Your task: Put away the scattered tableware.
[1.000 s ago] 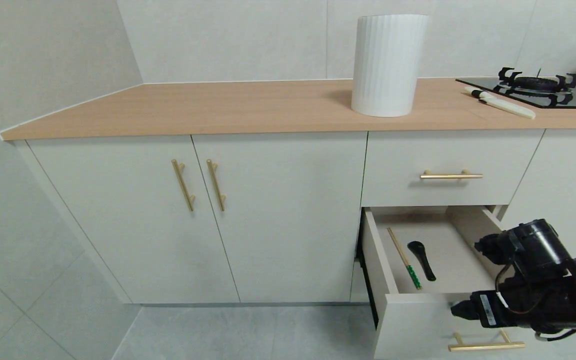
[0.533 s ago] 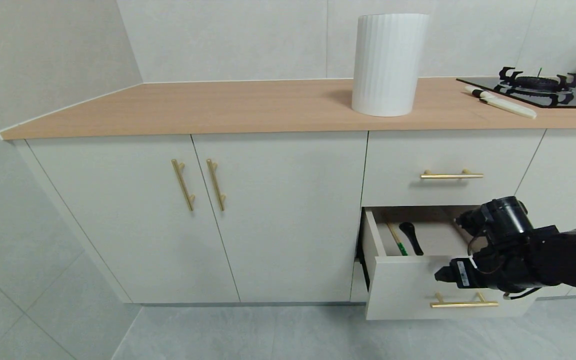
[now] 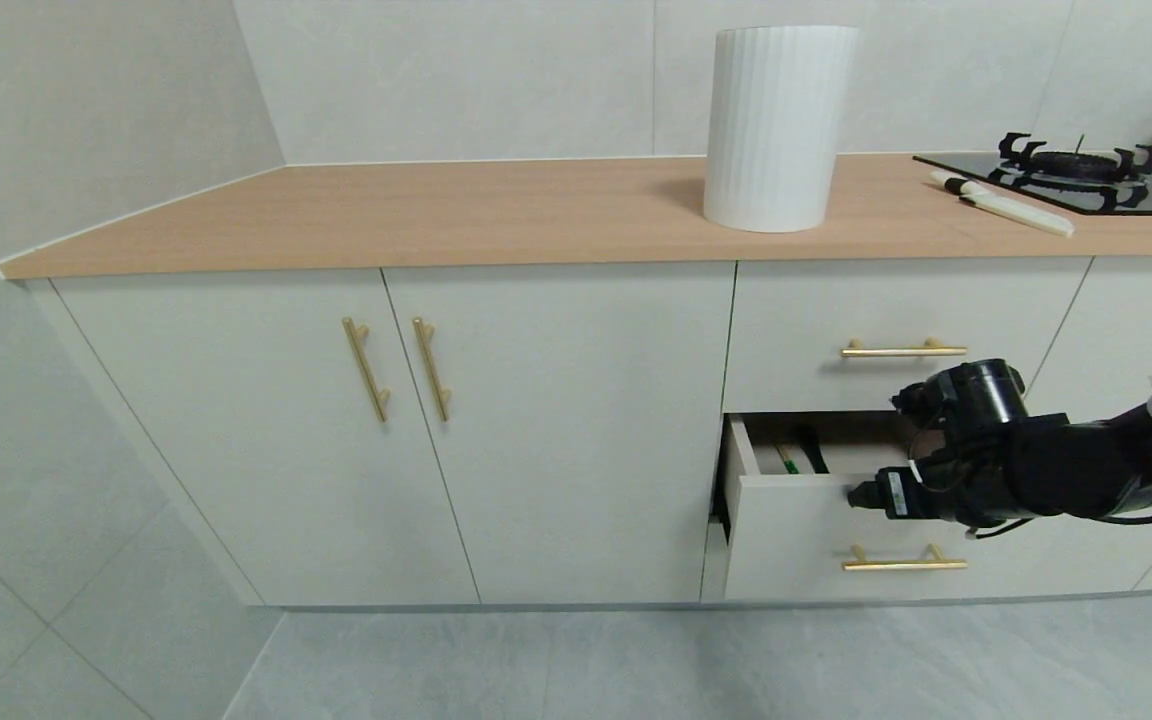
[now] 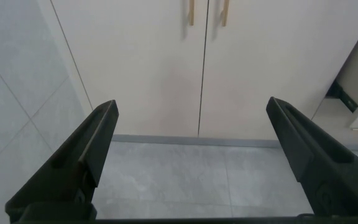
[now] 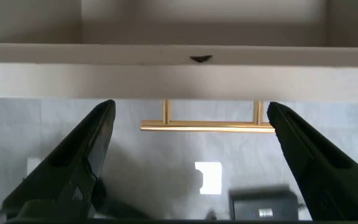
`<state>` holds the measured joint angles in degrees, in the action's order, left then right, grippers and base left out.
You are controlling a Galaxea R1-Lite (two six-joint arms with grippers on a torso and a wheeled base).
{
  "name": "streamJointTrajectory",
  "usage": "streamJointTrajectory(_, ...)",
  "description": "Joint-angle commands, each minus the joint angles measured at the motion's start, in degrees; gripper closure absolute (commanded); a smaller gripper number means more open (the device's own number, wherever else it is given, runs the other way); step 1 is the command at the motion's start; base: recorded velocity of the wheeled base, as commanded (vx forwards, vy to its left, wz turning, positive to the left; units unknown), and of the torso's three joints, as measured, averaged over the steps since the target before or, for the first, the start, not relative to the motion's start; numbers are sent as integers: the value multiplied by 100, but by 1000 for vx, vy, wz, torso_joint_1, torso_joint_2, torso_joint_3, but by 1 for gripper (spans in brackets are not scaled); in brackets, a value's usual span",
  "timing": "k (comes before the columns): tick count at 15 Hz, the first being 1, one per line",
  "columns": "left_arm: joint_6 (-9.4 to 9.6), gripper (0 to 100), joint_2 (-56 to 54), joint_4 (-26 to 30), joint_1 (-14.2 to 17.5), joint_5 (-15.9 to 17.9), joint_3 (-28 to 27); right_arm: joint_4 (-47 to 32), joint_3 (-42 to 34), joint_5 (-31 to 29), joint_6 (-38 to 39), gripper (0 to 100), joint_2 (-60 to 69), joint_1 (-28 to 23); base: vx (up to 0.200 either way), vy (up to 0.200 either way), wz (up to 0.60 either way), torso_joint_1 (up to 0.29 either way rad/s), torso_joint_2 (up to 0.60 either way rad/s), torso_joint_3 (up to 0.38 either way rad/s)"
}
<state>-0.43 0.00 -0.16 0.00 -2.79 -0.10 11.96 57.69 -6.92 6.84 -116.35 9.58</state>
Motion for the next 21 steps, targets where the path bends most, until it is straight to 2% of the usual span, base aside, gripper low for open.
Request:
streamJointTrajectory(1,-1,0,0,-2,0,-2,1,105,190,-2,10,0,-257,-18,0,0,0,0,0,0)
streamJointTrajectory(7,-1,0,0,-2,0,-2,1,219,885,-2,2,0,-740,-167,0,0,0,0,0,0)
streamJointTrajectory(11,-1,0,0,-2,0,-2,1,1247,841,-46,2,0,-1083,-185,0,0,0,0,0,0)
streamJointTrajectory(14,-1,0,0,-2,0,-2,1,1617,850,-55,19,0,-1215,-185,0,0,0,0,0,0)
streamJointTrajectory(16,-1,0,0,-2,0,-2,1,2276,832,-178,37,0,-1364,-194,0,0,0,0,0,0)
streamJointTrajectory(21,-1,0,0,-2,0,-2,1,2829,867,-433,37,0,-1584,-185,0,0,0,0,0,0)
